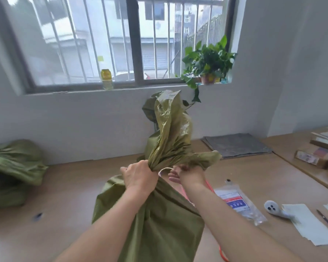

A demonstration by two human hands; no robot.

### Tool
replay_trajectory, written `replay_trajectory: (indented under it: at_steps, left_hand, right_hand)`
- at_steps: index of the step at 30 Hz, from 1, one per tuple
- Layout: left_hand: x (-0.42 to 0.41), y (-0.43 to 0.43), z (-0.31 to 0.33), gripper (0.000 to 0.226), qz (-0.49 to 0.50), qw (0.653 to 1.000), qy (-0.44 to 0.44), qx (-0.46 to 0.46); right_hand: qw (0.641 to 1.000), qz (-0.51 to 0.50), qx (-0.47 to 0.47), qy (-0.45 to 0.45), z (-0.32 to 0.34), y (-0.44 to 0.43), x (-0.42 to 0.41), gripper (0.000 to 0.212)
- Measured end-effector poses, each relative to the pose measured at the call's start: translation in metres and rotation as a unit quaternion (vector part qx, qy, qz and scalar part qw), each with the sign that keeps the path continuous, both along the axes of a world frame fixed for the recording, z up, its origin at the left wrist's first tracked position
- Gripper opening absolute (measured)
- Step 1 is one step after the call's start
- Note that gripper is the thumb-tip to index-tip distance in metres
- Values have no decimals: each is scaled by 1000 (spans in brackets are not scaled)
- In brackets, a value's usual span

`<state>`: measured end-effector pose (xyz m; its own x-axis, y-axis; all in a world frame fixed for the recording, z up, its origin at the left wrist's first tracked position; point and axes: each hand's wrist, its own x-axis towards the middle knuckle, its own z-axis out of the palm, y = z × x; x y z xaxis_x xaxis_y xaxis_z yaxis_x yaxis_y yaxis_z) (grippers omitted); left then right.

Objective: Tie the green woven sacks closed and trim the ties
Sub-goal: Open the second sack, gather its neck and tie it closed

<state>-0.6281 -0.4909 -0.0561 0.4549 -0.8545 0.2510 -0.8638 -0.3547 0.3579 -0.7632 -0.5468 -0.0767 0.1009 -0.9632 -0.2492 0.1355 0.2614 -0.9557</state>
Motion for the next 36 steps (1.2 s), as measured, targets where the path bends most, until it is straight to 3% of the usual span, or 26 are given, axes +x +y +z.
replay_trajectory:
  at_steps: [4, 8, 13, 19, 25, 30, 36]
  left_hand:
    - [39, 17, 21, 21, -5, 1000, 17, -20]
    - [55, 22, 39, 19, -20, 997, 62, -51]
    - [65, 18, 33, 26, 6, 985, 152, -77]
    - [65, 24, 19, 11, 39, 928, 333, -159]
    - [80, 17, -11, 17, 49, 897, 398, -189]
    - [88, 17, -27, 11, 40, 886, 423, -188]
    - [107, 15, -36, 12, 20, 886, 433, -165]
  right_hand:
    - [984, 16, -124, 123, 23, 18, 35, 8]
    - [931, 58, -183, 309, 45, 32, 53, 15]
    - [947, 65, -180, 257, 54, 38, 62, 8]
    - [954, 109, -125, 251, 36, 22, 69, 30]
    - [940, 133, -154, 275, 19, 10, 74, 16]
    - [902, 185, -223, 321, 15, 13, 81, 26]
    - [826, 231, -295, 421, 16, 20, 91, 14]
